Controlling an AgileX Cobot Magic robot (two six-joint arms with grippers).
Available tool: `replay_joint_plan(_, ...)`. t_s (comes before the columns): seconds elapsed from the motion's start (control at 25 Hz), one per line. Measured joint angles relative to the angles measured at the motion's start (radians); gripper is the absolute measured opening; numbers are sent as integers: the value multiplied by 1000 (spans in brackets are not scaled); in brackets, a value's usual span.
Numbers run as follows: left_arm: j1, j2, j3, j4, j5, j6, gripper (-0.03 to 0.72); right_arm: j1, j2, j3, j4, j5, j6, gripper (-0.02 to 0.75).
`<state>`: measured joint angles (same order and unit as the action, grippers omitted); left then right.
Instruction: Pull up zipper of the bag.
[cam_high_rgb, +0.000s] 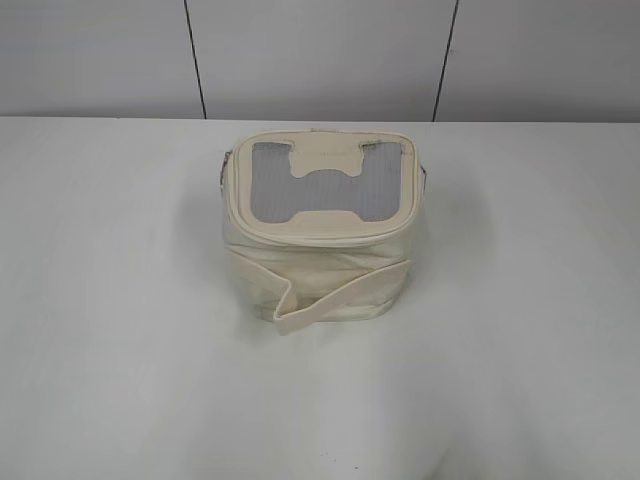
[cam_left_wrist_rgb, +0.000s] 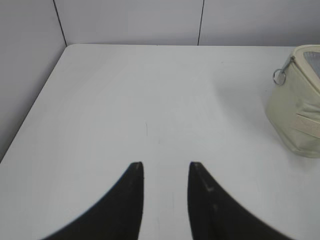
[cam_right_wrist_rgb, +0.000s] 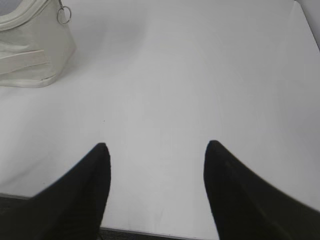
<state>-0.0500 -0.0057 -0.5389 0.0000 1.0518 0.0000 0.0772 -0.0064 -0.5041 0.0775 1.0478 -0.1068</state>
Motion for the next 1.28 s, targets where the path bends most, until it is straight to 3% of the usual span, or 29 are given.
replay_joint_plan(1.12,0,0,0,0,0,0,237,0,0,0,3,0,1,469)
replay_joint_plan(1.28,0,0,0,0,0,0,237,0,43,-3,122,-11,-20,469)
